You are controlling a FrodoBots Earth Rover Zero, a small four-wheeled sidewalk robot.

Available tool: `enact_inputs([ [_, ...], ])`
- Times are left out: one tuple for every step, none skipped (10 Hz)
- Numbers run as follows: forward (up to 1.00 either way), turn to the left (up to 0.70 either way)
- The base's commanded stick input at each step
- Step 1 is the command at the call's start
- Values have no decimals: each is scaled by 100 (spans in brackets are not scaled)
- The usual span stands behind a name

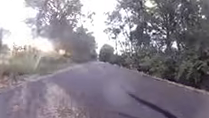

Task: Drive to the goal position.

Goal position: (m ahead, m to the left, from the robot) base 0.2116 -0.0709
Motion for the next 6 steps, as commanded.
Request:
enact_inputs([
  [8,0],
  [0,0],
  [0,0],
  [0,0],
  [0,0],
  [0,0],
])
